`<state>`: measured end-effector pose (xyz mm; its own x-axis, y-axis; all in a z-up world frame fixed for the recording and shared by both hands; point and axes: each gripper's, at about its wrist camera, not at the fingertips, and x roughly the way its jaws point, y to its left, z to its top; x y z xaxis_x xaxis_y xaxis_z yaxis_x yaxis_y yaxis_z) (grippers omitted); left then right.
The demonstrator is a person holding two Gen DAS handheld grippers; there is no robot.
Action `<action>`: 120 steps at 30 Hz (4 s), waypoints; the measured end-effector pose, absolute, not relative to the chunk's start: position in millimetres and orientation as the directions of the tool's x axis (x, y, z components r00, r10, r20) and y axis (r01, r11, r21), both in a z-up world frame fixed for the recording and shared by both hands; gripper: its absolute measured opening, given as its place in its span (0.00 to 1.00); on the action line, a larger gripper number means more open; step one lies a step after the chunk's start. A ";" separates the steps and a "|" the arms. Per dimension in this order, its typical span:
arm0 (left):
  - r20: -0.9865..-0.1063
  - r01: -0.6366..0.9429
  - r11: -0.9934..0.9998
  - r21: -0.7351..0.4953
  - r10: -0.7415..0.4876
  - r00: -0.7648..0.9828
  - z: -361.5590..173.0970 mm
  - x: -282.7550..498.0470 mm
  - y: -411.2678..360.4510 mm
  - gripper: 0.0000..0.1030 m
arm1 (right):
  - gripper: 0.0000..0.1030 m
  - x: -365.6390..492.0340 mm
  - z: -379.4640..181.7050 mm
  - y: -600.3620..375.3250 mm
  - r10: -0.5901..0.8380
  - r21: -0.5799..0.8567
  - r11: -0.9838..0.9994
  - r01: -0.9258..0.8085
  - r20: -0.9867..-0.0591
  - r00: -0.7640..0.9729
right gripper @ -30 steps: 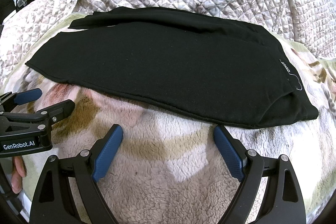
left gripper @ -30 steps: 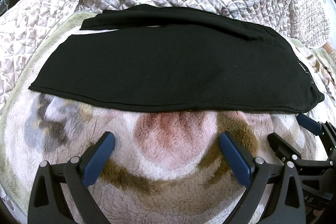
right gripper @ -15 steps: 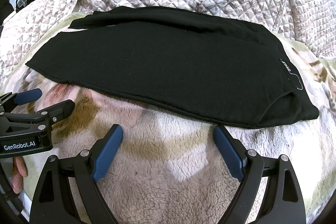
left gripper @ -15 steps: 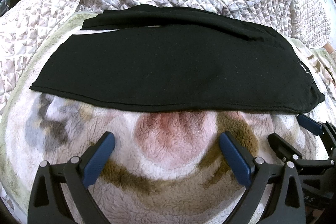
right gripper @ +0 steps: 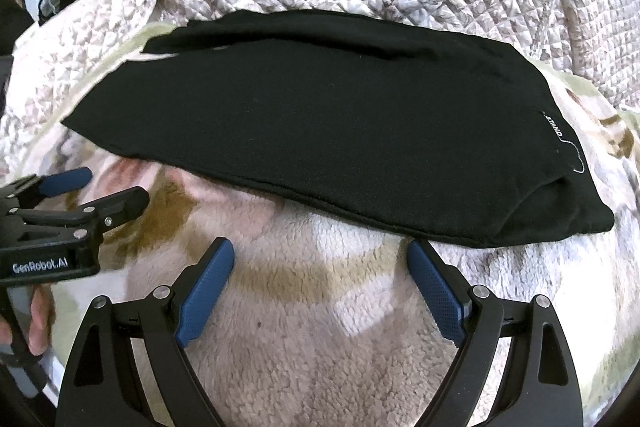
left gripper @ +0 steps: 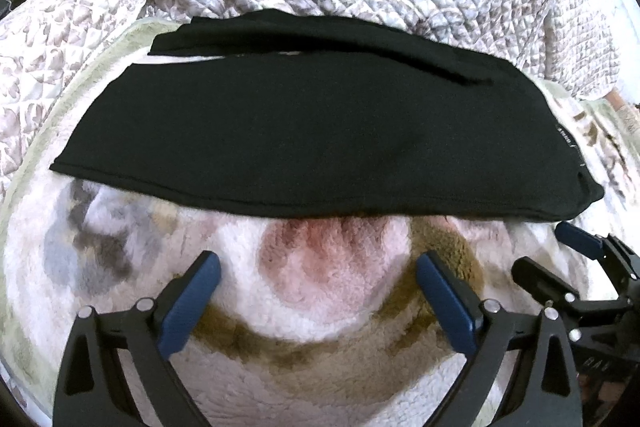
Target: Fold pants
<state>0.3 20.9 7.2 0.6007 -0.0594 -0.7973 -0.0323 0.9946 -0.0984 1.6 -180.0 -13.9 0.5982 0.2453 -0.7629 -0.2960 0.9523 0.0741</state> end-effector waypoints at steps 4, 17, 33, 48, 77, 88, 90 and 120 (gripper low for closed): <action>-0.778 -0.087 0.987 -0.138 -0.054 0.626 12.1 -2.2 47.0 0.94 | 0.86 -0.3 -9.5 -195.7 0.271 0.118 0.953 -0.278 -0.743 0.612; -0.728 -0.258 0.866 -0.428 -0.161 0.666 12.4 18.7 133.2 0.78 | 0.86 24.8 -14.4 -313.8 0.259 0.412 0.905 0.104 -0.728 0.635; -0.742 -0.373 0.844 -0.386 -0.044 0.669 4.7 63.5 165.2 0.17 | 0.18 61.6 -32.0 -374.2 0.297 0.644 0.702 0.303 -0.652 0.697; -0.692 -0.340 0.839 -0.424 -0.059 0.719 47.2 -22.9 181.2 0.04 | 0.01 16.7 19.0 -383.3 0.316 0.651 0.727 0.221 -0.602 0.733; -0.759 -0.387 0.874 -0.294 0.032 0.650 14.7 -115.7 173.4 0.04 | 0.02 -87.4 -19.4 -399.3 0.270 0.585 0.745 0.320 -0.703 0.658; -0.737 -0.502 0.833 -0.233 0.186 0.650 38.5 -133.2 193.1 0.09 | 0.27 -101.3 -2.8 -405.4 0.157 0.507 0.778 0.370 -0.728 0.668; -0.724 -0.532 0.822 -0.202 0.241 0.647 47.3 -135.5 197.2 0.10 | 0.28 -106.0 10.1 -410.4 0.094 0.473 0.794 0.381 -0.716 0.692; -0.813 -0.358 0.930 -0.078 0.148 0.562 34.0 -2.8 171.5 0.45 | 0.45 19.3 4.4 -334.5 0.050 0.120 0.988 0.095 -0.839 0.542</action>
